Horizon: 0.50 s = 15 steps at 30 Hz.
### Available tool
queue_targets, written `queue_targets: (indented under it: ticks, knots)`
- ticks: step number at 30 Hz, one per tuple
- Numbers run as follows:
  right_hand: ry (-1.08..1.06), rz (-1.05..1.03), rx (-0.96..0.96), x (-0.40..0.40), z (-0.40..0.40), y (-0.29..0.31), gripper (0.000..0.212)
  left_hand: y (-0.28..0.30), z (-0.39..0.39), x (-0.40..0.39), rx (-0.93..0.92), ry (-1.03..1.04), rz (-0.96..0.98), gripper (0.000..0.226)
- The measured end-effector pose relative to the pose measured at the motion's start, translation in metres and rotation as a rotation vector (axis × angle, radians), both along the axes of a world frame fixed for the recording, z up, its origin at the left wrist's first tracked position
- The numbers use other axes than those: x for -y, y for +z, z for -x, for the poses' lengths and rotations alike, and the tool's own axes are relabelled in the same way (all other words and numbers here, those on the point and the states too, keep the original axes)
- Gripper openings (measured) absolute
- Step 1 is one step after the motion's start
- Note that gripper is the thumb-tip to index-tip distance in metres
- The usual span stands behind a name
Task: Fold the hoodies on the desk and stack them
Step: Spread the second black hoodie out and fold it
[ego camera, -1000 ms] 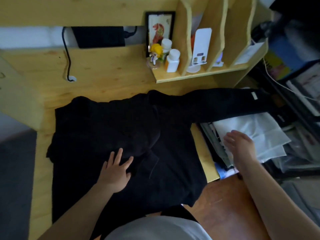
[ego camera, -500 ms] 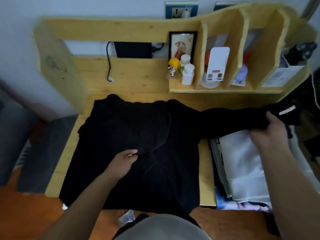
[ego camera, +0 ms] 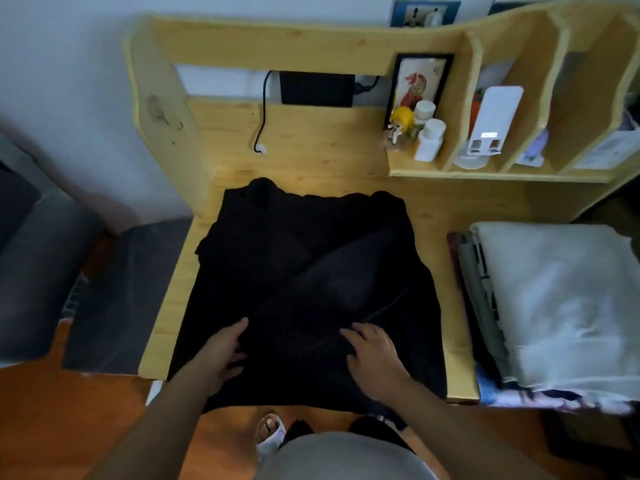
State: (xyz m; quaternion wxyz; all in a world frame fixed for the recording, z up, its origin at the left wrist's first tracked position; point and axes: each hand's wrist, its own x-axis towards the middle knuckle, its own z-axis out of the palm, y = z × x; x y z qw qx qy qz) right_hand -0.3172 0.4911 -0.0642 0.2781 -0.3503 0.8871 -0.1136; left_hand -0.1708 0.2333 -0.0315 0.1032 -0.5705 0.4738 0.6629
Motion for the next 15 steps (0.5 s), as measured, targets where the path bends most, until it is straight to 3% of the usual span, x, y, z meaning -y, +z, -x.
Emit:
queue_targets:
  ticks: [5, 8, 12, 15]
  knots:
    - [-0.478, -0.031, 0.13, -0.021, 0.024, 0.009, 0.052, -0.031, 0.007, 0.013, -0.039, 0.048, 0.047, 0.076]
    - [-0.87, 0.084, 0.251, -0.024, 0.035, 0.012, 0.051, -0.044, 0.008, 0.011, -0.026, 0.047, 0.003, 0.057]
    - [-1.303, 0.465, 0.526, -0.015, 0.065, 0.009, 0.05, -0.046, 0.009, -0.003, -0.004, 0.059, 0.002, 0.04]
    - [-1.499, 0.815, 0.774, -0.002, 0.116, 0.012, 0.045, -0.047, 0.01, -0.004, 0.018, 0.108, 0.024, 0.036]
